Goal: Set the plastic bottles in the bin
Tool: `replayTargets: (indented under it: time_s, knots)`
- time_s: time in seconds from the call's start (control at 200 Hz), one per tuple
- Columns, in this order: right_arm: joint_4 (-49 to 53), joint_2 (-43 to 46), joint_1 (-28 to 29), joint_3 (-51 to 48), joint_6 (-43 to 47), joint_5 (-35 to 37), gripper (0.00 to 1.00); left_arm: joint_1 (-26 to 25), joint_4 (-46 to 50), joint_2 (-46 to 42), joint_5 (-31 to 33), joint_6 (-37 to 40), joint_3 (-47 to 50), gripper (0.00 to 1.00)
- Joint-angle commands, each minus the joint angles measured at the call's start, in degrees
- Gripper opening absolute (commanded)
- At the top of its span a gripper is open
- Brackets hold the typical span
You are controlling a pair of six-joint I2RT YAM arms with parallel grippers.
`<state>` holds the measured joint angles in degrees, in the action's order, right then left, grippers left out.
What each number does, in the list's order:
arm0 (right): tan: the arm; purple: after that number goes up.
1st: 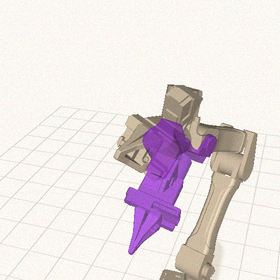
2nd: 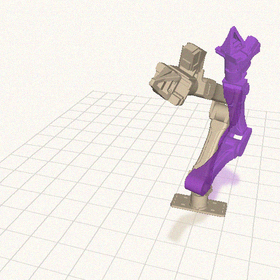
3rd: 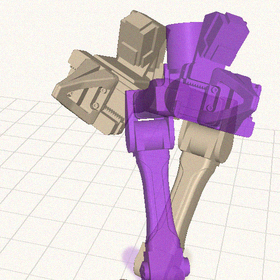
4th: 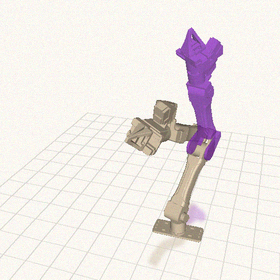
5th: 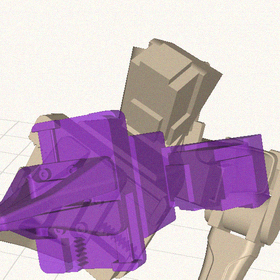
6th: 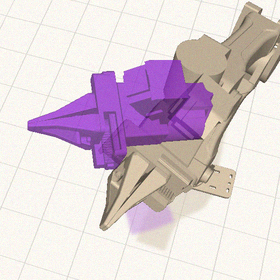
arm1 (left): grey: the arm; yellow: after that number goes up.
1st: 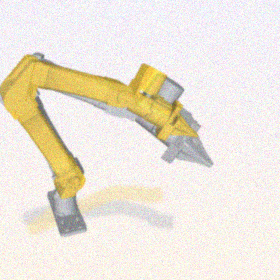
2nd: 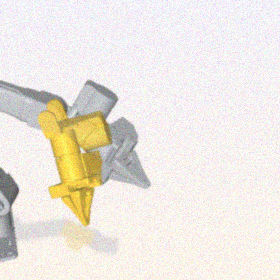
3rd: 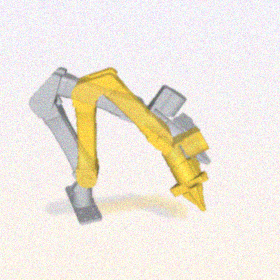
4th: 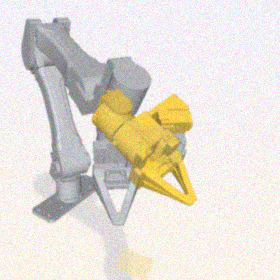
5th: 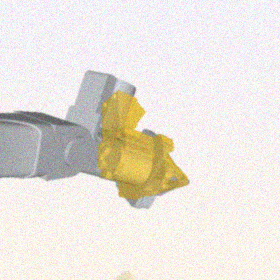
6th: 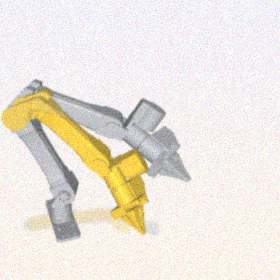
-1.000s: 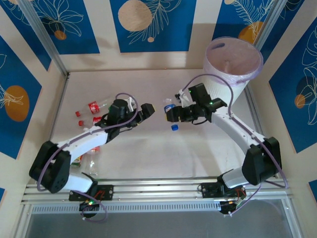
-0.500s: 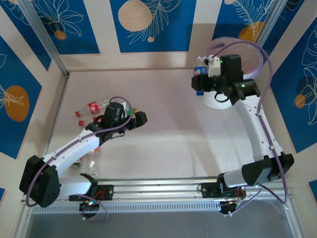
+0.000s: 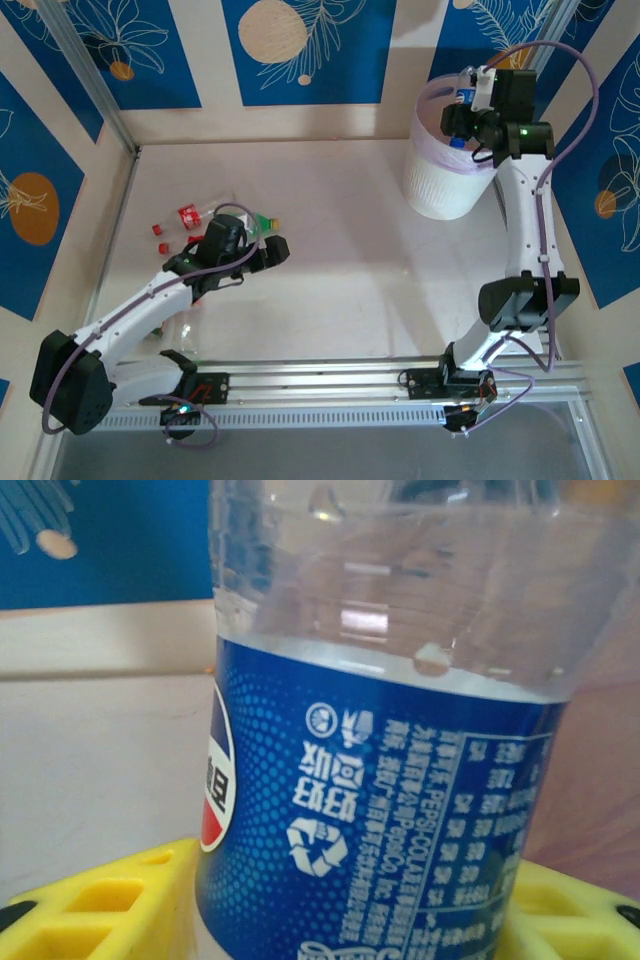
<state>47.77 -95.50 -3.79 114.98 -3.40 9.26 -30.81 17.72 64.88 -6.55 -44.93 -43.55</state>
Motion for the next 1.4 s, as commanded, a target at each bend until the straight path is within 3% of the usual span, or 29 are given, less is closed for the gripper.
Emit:
replayTargets:
  time_s: [0.0, 0.115, 0.79, 1.396]
  knots:
    - [1.25, -3.36, -2.16, 5.07, 0.67, 0.15, 0.10, 0.52, 3.26, -1.33, 1.84, 1.74, 0.48, 1.00]
    - [2.09, -7.26, -3.62, 8.92, 0.82, 0.23, 0.00, 0.49, 4.44, -1.91, 2.37, 2.21, 0.58, 1.00]
    - [2.30, -19.84, -7.79, 12.59, -0.42, 0.16, 0.00, 0.48, 5.06, -2.75, 2.95, 1.87, 2.33, 1.00]
    - [6.98, -27.64, -7.79, 12.77, 1.29, -0.44, 0.00, 0.40, 4.85, -2.30, 2.98, 1.86, 2.65, 1.00]
